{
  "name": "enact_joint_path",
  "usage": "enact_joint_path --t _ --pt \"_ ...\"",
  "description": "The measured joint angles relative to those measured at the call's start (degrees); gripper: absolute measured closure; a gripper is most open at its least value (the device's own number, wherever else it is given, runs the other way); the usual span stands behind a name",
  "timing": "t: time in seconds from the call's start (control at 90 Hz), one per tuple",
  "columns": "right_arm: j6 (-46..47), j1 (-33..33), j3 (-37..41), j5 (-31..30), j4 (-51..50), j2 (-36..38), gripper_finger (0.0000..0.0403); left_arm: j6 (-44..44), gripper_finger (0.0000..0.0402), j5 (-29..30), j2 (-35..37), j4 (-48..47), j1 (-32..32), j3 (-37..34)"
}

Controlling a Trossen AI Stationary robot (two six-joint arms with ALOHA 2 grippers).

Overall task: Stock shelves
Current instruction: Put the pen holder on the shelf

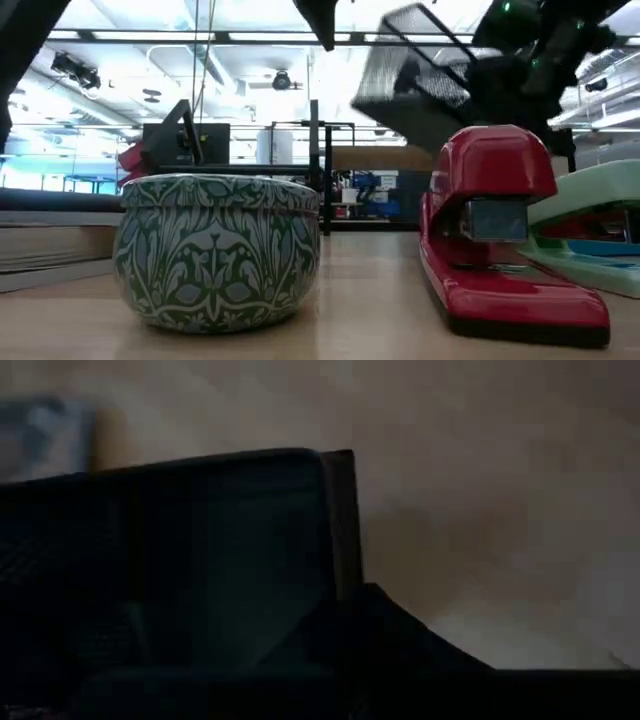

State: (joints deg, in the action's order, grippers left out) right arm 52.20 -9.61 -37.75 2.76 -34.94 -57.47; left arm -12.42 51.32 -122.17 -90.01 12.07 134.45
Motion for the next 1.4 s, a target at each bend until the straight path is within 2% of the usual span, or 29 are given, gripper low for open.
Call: enact_joint_path --t 0.222,0.367,0.444,0.644,0.956,1.178,1.4 --pt "1.7 -2.2 -6.9 -1.8 -6.4 0.7 0.0403 3.4 0.0401 8.0 1.5 -0.1 0.0 0.0" --pt "-0.8 -7.5 -13.4 -3.5 -7.1 -1.0 0.0403 4.8 0.0401 15.9 4.4 0.6 -0.5 0.0" --pt "-2.7 -11.5 -16.4 -3.5 -8.8 -2.6 0.0403 4.9 0.0401 18.2 6.1 0.7 -1.4 0.0" --pt "-5.4 -19.8 -23.4 -5.7 -9.3 -8.0 0.0403 4.9 0.0401 18.5 8.8 0.7 -4.5 0.0" --pt "-6.1 -26.3 -30.9 -6.1 -10.0 -17.2 0.0403 5.0 0.0401 18.2 9.1 0.0 -6.1 0.0" --pt "-7.9 -30.8 -33.8 -5.8 -13.5 -20.3 0.0403 6.1 0.0401 15.9 9.1 0.0 -5.3 0.0" --pt "-8.1 -35.1 -34.1 -5.6 -14.9 -20.2 0.0403 6.3 0.0401 15.7 9.1 0.1 -4.7 0.0"
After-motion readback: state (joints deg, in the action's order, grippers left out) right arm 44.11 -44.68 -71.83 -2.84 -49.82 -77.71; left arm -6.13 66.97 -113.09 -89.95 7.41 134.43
